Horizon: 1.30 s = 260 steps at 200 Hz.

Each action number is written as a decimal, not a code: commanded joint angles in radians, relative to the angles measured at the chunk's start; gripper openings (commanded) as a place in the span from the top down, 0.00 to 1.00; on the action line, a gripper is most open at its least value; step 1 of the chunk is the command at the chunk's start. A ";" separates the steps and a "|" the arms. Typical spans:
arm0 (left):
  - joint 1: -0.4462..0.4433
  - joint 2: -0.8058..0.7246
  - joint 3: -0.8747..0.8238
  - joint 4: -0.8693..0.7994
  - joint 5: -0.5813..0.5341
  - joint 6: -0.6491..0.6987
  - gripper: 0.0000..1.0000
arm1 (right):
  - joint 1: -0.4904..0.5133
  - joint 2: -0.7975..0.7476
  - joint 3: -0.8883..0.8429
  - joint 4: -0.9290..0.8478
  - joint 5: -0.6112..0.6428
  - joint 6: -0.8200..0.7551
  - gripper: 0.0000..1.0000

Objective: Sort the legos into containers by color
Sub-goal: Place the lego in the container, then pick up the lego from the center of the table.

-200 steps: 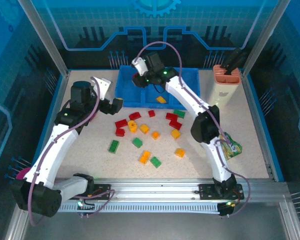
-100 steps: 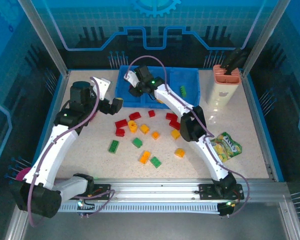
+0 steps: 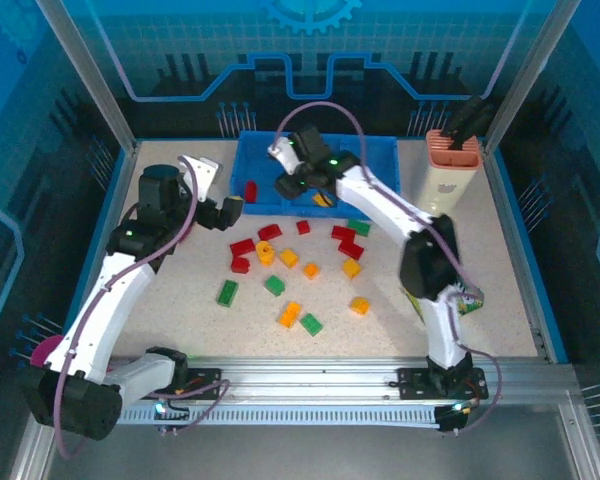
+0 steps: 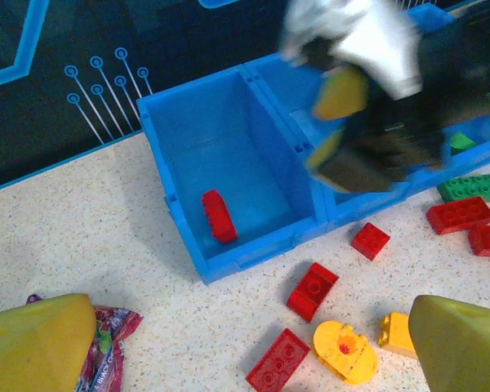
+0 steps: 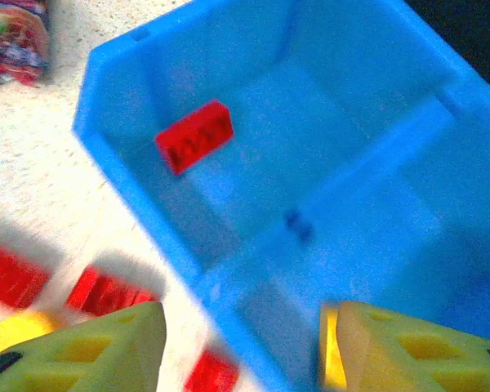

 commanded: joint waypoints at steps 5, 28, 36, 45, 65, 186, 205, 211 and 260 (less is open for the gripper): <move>-0.005 -0.016 0.005 -0.002 -0.019 0.015 0.01 | -0.012 -0.233 -0.273 -0.071 0.078 0.175 0.37; -0.006 -0.028 -0.006 0.011 -0.036 0.032 0.00 | -0.014 -0.352 -0.488 -0.135 0.104 0.289 0.31; -0.006 -0.027 -0.006 0.015 -0.047 0.034 0.01 | -0.014 -0.387 -0.549 -0.148 0.100 0.336 0.30; -0.005 -0.021 0.004 0.004 -0.050 0.036 0.01 | -0.014 -0.422 -0.614 -0.150 0.081 0.384 0.29; -0.006 -0.012 0.015 -0.006 -0.054 0.040 0.01 | -0.014 -0.478 -0.734 -0.128 0.047 0.465 0.26; -0.006 -0.022 0.015 -0.007 -0.046 0.033 0.00 | -0.042 -0.319 -0.830 0.019 -0.002 0.428 0.32; -0.006 -0.029 0.013 -0.007 -0.050 0.035 0.00 | -0.043 -0.287 -0.817 0.018 0.006 0.418 0.33; -0.006 -0.030 0.012 -0.005 -0.051 0.035 0.01 | -0.044 -0.278 -0.815 0.018 0.008 0.415 0.34; -0.005 -0.030 0.010 -0.005 -0.047 0.035 0.00 | -0.044 -0.217 -0.815 0.028 -0.003 0.397 0.55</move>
